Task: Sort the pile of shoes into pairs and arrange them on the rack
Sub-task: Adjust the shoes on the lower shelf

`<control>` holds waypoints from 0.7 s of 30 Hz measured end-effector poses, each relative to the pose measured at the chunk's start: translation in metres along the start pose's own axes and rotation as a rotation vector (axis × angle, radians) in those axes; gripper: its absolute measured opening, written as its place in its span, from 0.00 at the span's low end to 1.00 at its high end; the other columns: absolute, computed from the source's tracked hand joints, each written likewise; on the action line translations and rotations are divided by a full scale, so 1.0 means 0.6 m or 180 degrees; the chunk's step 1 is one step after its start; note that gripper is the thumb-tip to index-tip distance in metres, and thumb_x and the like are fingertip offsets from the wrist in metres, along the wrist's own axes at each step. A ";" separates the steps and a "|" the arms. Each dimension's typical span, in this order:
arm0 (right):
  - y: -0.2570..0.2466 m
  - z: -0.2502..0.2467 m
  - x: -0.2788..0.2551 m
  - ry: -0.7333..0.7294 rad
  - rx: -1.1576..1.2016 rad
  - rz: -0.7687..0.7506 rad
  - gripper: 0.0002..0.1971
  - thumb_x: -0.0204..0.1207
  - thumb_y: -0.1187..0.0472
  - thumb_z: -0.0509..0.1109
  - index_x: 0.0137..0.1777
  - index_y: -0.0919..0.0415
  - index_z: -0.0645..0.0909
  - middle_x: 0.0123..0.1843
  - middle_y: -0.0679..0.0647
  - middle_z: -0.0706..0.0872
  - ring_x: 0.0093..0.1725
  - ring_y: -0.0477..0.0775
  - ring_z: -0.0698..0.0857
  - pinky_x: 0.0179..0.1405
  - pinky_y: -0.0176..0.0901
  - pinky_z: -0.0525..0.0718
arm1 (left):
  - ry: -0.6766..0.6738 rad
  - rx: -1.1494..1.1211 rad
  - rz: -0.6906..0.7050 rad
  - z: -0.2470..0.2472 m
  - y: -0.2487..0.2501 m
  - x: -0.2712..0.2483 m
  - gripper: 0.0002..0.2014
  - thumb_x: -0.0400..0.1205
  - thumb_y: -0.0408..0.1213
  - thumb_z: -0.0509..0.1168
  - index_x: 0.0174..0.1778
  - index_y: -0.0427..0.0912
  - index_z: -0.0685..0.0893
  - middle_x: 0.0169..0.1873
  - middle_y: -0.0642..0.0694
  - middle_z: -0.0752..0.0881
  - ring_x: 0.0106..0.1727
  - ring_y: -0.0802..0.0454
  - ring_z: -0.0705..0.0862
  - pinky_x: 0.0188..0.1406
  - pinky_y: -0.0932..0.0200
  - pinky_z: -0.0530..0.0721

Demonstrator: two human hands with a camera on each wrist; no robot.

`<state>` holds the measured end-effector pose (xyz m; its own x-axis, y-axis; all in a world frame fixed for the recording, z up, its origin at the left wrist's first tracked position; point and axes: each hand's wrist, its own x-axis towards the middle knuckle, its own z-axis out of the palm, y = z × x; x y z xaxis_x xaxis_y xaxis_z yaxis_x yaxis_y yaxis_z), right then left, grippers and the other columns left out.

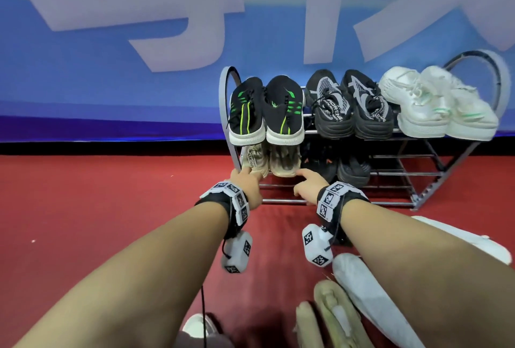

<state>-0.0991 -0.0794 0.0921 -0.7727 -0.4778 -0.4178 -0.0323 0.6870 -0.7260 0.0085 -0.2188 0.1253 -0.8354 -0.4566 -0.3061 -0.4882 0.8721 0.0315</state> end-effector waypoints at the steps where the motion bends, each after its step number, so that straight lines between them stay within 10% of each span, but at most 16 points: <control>1: -0.004 0.004 0.008 -0.0047 0.0200 0.0060 0.33 0.71 0.69 0.68 0.77 0.47 0.73 0.49 0.55 0.83 0.46 0.53 0.83 0.42 0.42 0.84 | -0.0032 -0.0012 -0.0020 0.002 -0.006 0.006 0.25 0.79 0.38 0.64 0.75 0.53 0.73 0.72 0.46 0.69 0.72 0.38 0.69 0.64 0.41 0.76; 9: -0.031 0.025 0.053 -0.0402 0.1229 0.0542 0.36 0.77 0.69 0.66 0.80 0.38 0.66 0.68 0.57 0.79 0.58 0.55 0.80 0.50 0.52 0.86 | -0.0118 0.0062 0.0036 0.013 -0.011 0.045 0.26 0.80 0.38 0.65 0.77 0.47 0.72 0.76 0.48 0.70 0.70 0.40 0.72 0.63 0.53 0.73; 16: -0.030 0.025 0.072 -0.0542 0.1473 0.0802 0.35 0.76 0.72 0.67 0.80 0.45 0.66 0.60 0.57 0.80 0.59 0.54 0.79 0.64 0.60 0.83 | -0.0130 -0.0003 -0.0025 0.013 -0.014 0.071 0.28 0.77 0.36 0.64 0.75 0.50 0.74 0.82 0.43 0.61 0.70 0.39 0.74 0.63 0.50 0.77; 21: -0.043 -0.002 0.077 -0.0259 0.1670 0.0422 0.21 0.69 0.73 0.69 0.62 0.56 0.81 0.60 0.59 0.83 0.62 0.58 0.82 0.45 0.48 0.85 | -0.0139 -0.0072 -0.0073 0.004 -0.011 0.083 0.26 0.74 0.36 0.66 0.71 0.50 0.78 0.79 0.39 0.66 0.66 0.38 0.80 0.61 0.50 0.83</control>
<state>-0.1346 -0.1187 0.0925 -0.6965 -0.4607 -0.5501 0.3988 0.3887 -0.8306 -0.0292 -0.2468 0.1074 -0.8122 -0.4679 -0.3483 -0.5132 0.8571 0.0454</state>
